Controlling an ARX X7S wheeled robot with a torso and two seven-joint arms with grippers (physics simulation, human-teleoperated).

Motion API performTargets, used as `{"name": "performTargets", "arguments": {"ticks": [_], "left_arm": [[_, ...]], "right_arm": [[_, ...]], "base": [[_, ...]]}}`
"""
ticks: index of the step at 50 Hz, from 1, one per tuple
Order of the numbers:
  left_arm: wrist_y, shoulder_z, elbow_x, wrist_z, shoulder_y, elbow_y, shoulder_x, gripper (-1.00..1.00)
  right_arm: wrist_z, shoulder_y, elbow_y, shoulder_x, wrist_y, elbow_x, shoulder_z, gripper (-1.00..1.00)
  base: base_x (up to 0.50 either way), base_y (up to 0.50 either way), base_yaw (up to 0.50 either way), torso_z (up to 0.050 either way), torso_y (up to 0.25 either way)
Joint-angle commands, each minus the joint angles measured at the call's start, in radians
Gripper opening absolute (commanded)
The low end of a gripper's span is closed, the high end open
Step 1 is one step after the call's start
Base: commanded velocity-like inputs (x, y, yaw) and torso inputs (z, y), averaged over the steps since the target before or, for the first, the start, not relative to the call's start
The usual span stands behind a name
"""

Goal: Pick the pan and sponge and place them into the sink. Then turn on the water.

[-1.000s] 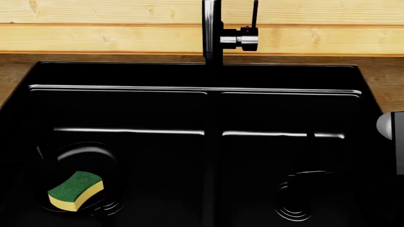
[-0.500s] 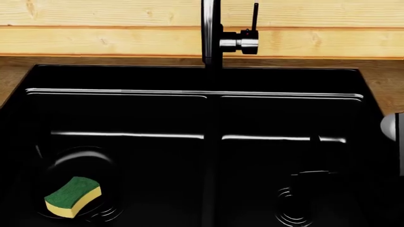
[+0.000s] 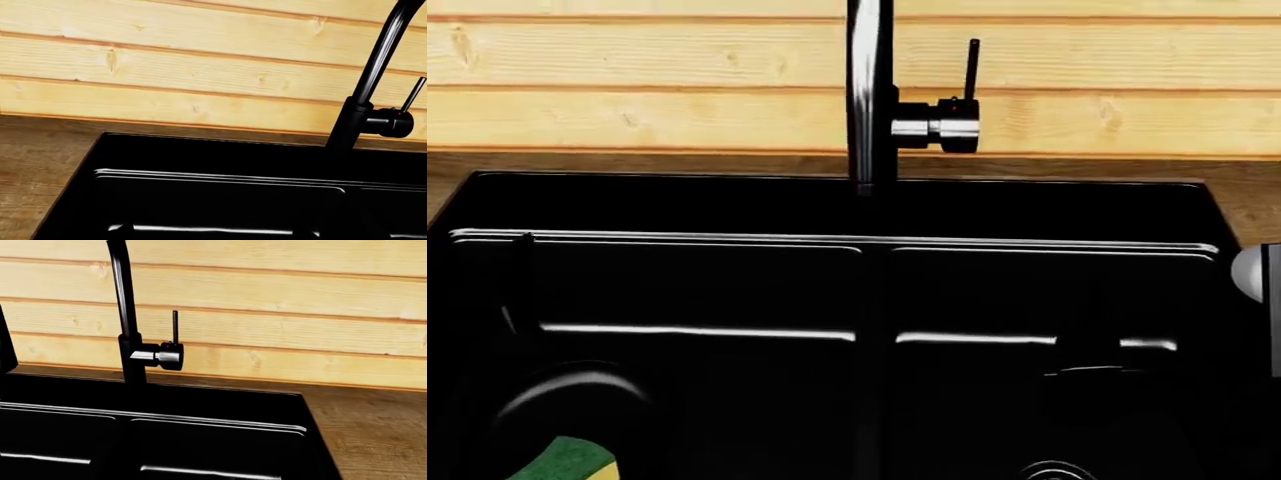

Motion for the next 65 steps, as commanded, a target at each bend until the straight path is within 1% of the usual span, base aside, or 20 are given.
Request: {"name": "performTargets", "arguments": {"ticks": [1,18,25,29,31,33,34,36,40,41,42,43,45,58,65], "left_arm": [[0.006,-0.001,0.0,0.002,0.003,0.001,-0.004,1.0],[0.014,0.003,0.002,0.004,0.012,0.005,-0.01,1.0],[0.015,0.006,0.002,0.002,0.009,0.004,-0.011,1.0],[0.015,0.005,0.0,0.003,0.011,0.005,-0.014,1.0],[0.018,0.008,0.005,0.005,0.012,0.004,-0.013,1.0],[0.021,0.008,0.009,0.008,0.013,0.004,-0.015,1.0],[0.023,0.007,0.009,0.011,0.015,0.005,-0.017,1.0],[0.023,0.007,0.005,0.011,0.016,0.006,-0.016,1.0],[0.031,0.012,0.014,0.016,0.019,0.005,-0.013,1.0],[0.031,-0.01,-0.008,0.004,0.017,0.013,-0.018,1.0],[0.032,-0.012,-0.009,0.004,0.024,0.016,-0.021,1.0],[0.033,-0.015,-0.012,0.002,0.028,0.02,-0.021,1.0],[0.036,-0.021,-0.014,0.0,0.041,0.027,-0.026,1.0],[0.04,-0.022,-0.013,-0.005,0.043,0.026,-0.032,1.0],[0.041,-0.027,-0.018,-0.006,0.042,0.027,-0.041,1.0]], "right_arm": [[0.006,0.012,0.002,-0.002,0.01,0.003,-0.008,1.0],[-0.004,0.015,0.011,-0.01,0.011,-0.01,-0.021,1.0],[-0.006,0.029,0.037,-0.03,0.018,-0.011,-0.037,1.0],[-0.023,0.081,0.051,-0.053,0.042,-0.031,-0.073,1.0],[-0.026,0.133,0.086,-0.085,0.059,-0.049,-0.101,1.0],[-0.037,0.158,0.112,-0.112,0.046,-0.05,-0.099,1.0],[-0.055,0.209,0.139,-0.136,0.068,-0.076,-0.134,1.0],[-0.09,0.257,0.19,-0.172,0.068,-0.121,-0.169,1.0],[-0.172,0.331,0.334,-0.253,0.032,-0.2,-0.217,1.0],[-0.322,0.481,0.484,-0.403,-0.056,-0.337,-0.295,1.0],[-0.357,0.546,0.634,-0.419,-0.067,-0.361,-0.314,1.0],[-0.37,0.557,0.71,-0.426,-0.071,-0.376,-0.327,1.0],[-0.398,0.581,0.76,-0.442,-0.077,-0.395,-0.343,1.0],[-0.512,0.678,0.979,-0.523,-0.11,-0.479,-0.419,1.0],[-0.568,0.709,1.106,-0.574,-0.165,-0.514,-0.436,1.0]], "base": [[0.22,0.0,0.0,0.0,0.0],[0.2,0.0,0.0,0.0,0.001],[0.08,0.0,0.0,0.0,0.0],[0.0,0.0,0.0,0.0,0.0],[0.0,0.0,0.0,0.0,0.0],[0.0,0.0,0.0,0.0,0.0],[0.0,0.0,0.0,0.0,0.0],[0.0,0.0,0.0,0.0,0.0],[0.0,0.0,0.0,0.0,0.0],[0.0,0.0,0.0,0.0,0.0],[0.0,0.0,0.0,0.0,0.0],[0.0,0.0,0.0,0.0,0.0],[0.0,0.0,0.0,0.0,0.0],[0.0,0.0,0.0,0.0,0.0],[0.0,0.0,0.0,0.0,0.0]]}}
